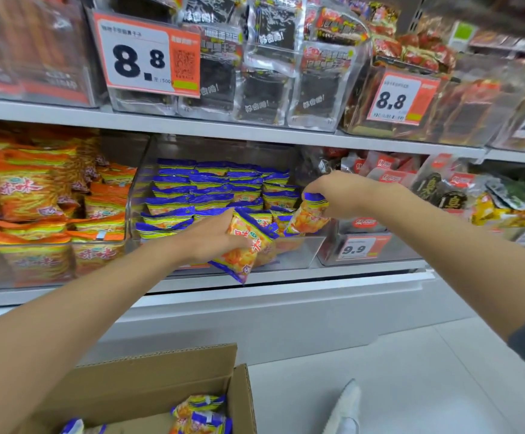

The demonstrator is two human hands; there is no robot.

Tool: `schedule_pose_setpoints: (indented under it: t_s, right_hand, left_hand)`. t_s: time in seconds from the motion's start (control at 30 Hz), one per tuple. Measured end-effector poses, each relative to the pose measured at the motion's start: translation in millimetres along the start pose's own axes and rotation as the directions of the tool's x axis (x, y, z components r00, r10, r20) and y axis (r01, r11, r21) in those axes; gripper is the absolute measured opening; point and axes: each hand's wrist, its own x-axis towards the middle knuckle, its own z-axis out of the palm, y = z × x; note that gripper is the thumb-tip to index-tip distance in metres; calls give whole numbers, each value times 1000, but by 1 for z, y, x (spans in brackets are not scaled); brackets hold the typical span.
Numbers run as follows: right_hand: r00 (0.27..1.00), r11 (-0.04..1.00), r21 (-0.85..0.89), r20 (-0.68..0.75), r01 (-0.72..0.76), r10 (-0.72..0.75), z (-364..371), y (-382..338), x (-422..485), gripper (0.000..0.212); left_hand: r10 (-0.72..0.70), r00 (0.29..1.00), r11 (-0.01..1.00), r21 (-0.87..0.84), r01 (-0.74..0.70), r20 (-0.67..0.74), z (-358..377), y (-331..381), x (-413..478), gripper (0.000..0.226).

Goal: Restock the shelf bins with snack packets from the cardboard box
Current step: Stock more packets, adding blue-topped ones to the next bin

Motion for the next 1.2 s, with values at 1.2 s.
schedule_pose_setpoints:
  t_s: [1.2]
  right_hand:
    - [977, 72, 997, -30, 15, 209, 16, -143, 40, 36]
  left_hand:
    - [35, 689, 995, -41, -93, -724, -49, -38, -40, 49]
